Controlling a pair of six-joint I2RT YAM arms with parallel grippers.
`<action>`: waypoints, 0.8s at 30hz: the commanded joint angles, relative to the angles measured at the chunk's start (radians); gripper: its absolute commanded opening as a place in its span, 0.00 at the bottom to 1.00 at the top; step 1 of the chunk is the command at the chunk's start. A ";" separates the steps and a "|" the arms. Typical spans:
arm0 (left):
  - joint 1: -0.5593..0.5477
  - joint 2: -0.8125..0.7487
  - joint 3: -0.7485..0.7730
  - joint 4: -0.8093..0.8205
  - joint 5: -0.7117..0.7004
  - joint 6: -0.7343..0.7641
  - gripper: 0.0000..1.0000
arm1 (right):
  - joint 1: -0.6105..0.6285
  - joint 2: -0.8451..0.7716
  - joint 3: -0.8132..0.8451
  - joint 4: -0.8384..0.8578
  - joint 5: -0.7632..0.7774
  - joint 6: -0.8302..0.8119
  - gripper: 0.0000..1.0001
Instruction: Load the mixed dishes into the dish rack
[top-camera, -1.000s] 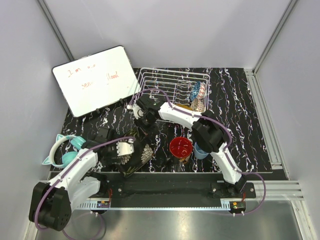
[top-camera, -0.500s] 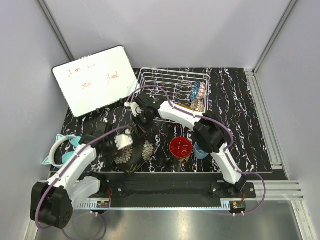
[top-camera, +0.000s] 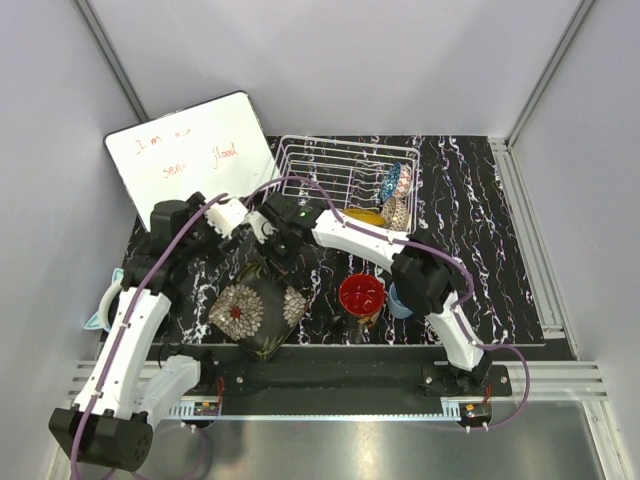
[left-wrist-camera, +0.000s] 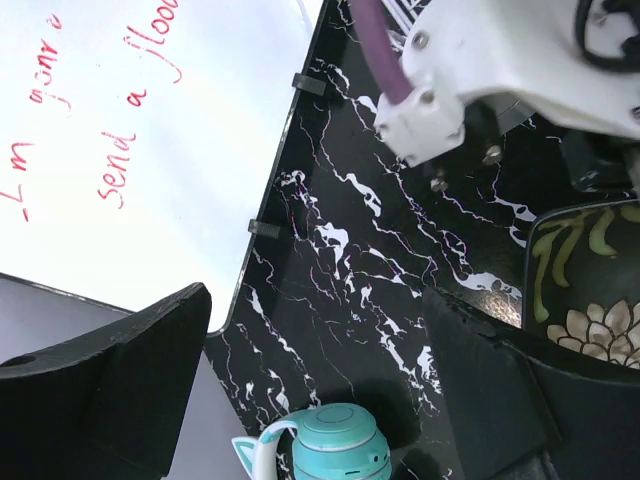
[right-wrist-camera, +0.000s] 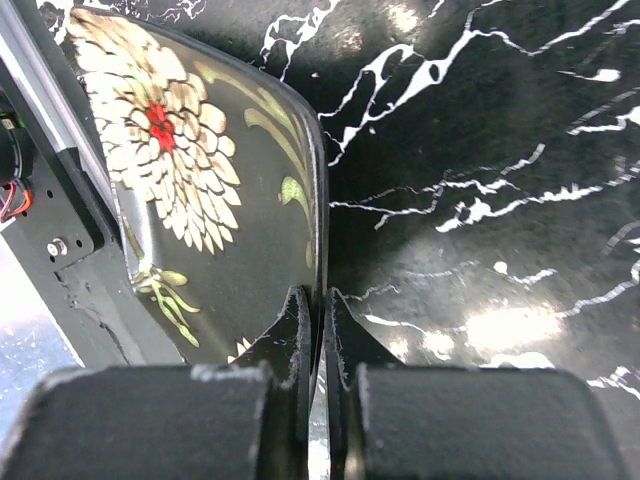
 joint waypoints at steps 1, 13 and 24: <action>0.015 0.001 0.021 0.055 -0.019 -0.072 0.93 | -0.034 -0.093 -0.002 0.026 0.136 -0.086 0.00; 0.039 0.019 -0.004 0.180 -0.093 -0.215 0.95 | -0.092 -0.225 0.030 0.025 0.266 -0.143 0.00; 0.039 0.014 -0.206 0.229 -0.093 -0.167 0.93 | -0.111 -0.284 0.085 0.028 0.318 -0.155 0.00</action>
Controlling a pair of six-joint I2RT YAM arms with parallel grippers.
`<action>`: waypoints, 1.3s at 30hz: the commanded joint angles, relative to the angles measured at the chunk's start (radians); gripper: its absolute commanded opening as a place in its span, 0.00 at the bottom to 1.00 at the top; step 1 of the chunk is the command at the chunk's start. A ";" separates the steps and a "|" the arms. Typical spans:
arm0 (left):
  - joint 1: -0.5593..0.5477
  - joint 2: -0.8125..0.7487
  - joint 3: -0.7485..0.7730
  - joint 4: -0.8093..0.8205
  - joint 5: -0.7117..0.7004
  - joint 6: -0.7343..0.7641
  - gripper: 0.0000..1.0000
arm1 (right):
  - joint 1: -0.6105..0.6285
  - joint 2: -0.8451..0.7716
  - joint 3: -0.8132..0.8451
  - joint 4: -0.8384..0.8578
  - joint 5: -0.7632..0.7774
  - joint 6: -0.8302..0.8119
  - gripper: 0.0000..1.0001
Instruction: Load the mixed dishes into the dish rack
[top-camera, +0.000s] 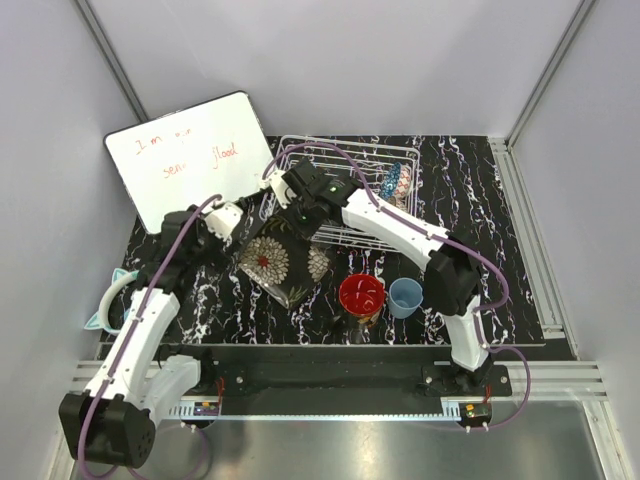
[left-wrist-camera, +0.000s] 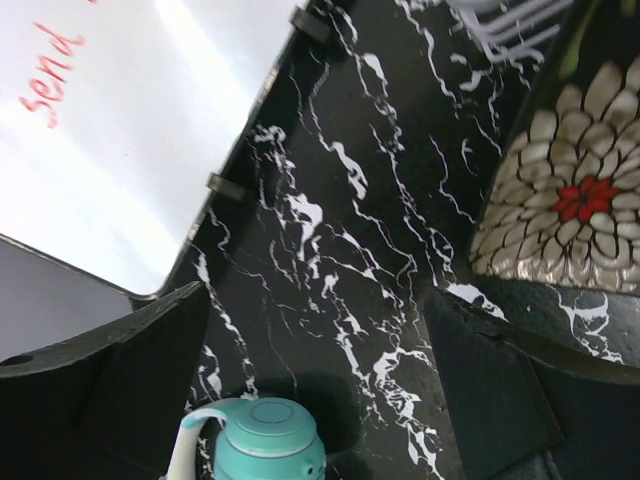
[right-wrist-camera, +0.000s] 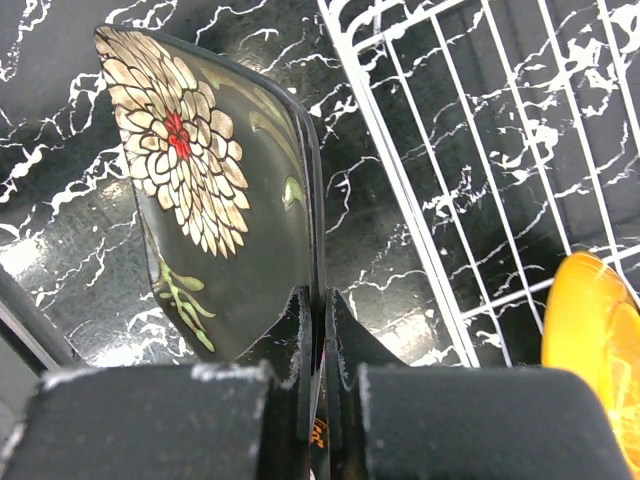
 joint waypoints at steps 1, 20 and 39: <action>0.005 -0.004 -0.068 0.074 -0.015 0.015 0.93 | -0.011 -0.110 0.093 0.055 0.033 -0.023 0.00; -0.009 -0.012 -0.189 0.101 -0.009 0.023 0.93 | -0.099 -0.137 0.329 0.053 0.214 -0.118 0.00; -0.022 -0.021 -0.262 0.078 -0.028 -0.001 0.92 | -0.393 -0.122 0.506 0.141 0.227 -0.097 0.00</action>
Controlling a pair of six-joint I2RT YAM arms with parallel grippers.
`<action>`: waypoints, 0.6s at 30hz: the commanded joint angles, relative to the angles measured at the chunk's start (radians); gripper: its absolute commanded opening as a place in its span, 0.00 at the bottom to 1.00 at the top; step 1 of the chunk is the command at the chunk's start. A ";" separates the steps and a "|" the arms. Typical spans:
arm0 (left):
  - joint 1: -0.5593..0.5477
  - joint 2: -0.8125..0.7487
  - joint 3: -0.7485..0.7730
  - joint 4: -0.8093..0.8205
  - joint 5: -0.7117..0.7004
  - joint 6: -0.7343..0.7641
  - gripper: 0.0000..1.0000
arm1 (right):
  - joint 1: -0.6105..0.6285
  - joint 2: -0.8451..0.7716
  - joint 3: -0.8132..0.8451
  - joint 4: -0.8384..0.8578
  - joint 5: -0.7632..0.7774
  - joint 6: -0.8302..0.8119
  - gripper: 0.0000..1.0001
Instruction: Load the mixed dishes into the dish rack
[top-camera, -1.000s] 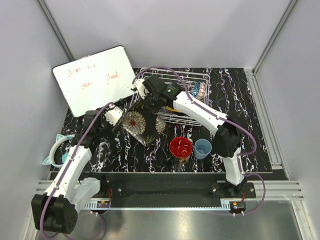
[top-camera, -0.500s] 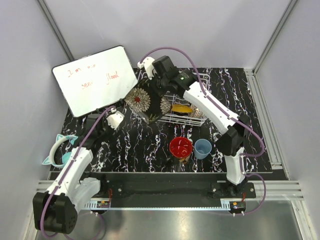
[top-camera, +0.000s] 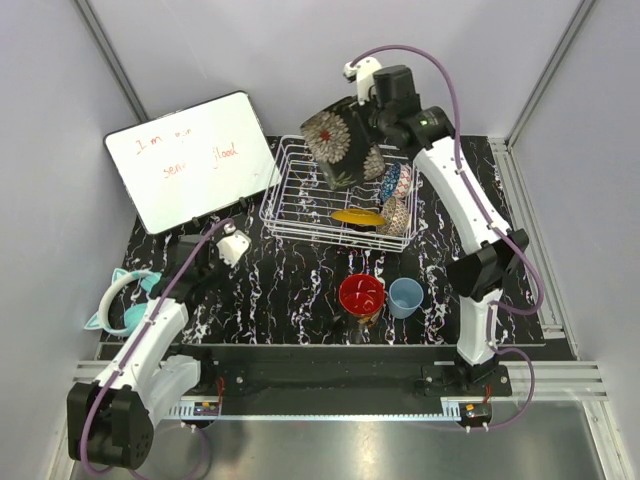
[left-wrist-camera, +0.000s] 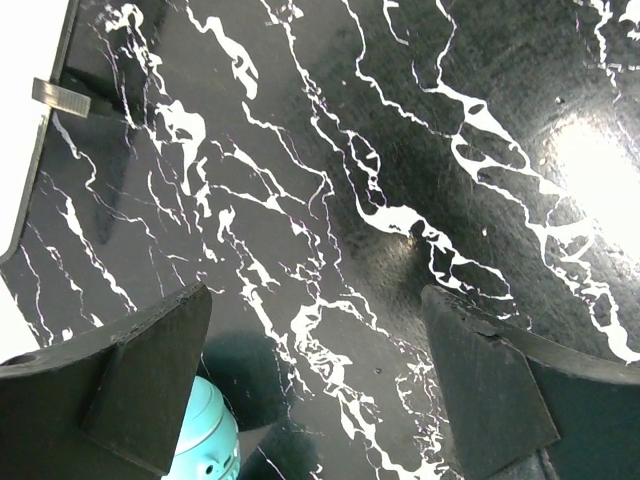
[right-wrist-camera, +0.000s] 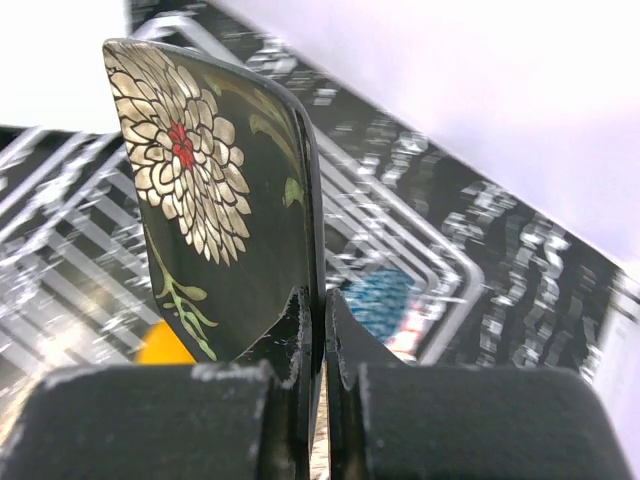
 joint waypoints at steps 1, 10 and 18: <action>-0.002 -0.018 -0.012 0.013 -0.020 -0.003 0.92 | -0.042 -0.070 0.090 0.206 0.042 -0.007 0.00; -0.001 0.001 -0.038 0.015 -0.022 -0.027 0.92 | -0.062 0.028 0.100 0.332 0.178 -0.216 0.00; 0.005 0.017 -0.040 0.018 -0.022 -0.023 0.92 | -0.064 0.033 -0.029 0.534 0.226 -0.522 0.00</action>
